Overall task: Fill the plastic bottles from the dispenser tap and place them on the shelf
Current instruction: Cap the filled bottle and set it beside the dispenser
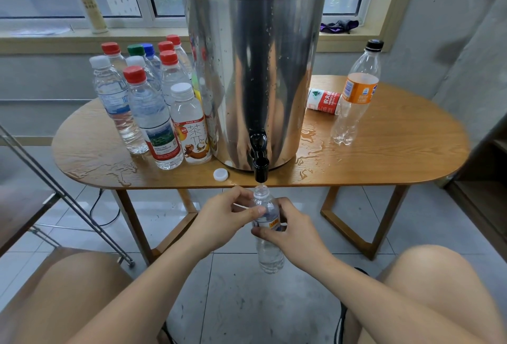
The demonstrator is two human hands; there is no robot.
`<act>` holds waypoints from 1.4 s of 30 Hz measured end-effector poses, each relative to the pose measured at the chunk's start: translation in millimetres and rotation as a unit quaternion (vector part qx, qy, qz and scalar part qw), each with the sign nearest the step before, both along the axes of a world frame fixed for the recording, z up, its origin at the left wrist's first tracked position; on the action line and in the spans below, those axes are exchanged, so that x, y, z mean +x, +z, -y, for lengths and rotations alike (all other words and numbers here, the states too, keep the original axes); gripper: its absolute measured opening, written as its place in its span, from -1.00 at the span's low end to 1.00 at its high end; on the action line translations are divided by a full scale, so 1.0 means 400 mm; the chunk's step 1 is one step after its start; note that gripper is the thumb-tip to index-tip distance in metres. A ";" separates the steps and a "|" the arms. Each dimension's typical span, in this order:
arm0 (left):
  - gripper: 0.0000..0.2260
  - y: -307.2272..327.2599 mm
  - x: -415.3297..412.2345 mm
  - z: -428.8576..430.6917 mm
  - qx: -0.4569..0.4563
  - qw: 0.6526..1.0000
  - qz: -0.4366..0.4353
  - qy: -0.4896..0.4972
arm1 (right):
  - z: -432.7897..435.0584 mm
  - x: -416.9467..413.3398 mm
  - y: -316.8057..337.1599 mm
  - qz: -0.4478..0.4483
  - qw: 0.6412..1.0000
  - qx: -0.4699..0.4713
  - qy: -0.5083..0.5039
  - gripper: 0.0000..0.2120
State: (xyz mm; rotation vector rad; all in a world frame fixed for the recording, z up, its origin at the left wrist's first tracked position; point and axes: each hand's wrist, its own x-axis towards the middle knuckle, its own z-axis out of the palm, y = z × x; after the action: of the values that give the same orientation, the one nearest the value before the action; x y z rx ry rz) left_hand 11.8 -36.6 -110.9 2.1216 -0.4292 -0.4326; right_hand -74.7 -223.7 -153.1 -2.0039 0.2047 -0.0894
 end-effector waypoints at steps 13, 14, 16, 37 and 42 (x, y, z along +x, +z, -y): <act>-0.69 -0.001 -0.004 -0.002 -0.002 1.000 0.002 0.002 | -0.001 0.004 -0.004 -0.001 1.000 0.003 -0.002 -0.50; -0.69 -0.002 -0.003 -0.002 -0.004 1.000 0.001 0.004 | -0.001 0.006 -0.005 -0.001 1.000 0.003 -0.002 -0.49; -0.68 -0.002 -0.002 0.000 -0.005 1.000 -0.001 0.006 | -0.002 0.008 -0.006 0.001 1.000 0.004 -0.003 -0.49; -0.68 0.000 -0.004 0.003 0.002 1.000 0.007 0.002 | -0.001 0.014 -0.020 0.003 1.000 0.006 -0.002 -0.48; -0.66 0.000 -0.004 0.002 -0.001 1.000 0.006 0.002 | -0.001 0.014 -0.021 0.005 1.000 0.007 -0.001 -0.49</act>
State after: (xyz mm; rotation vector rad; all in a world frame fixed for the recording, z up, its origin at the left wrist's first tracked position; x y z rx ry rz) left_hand 10.3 -37.3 -110.8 2.1240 -0.4331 -0.4175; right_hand -69.2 -223.2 -161.5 -1.9886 0.2012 -0.0983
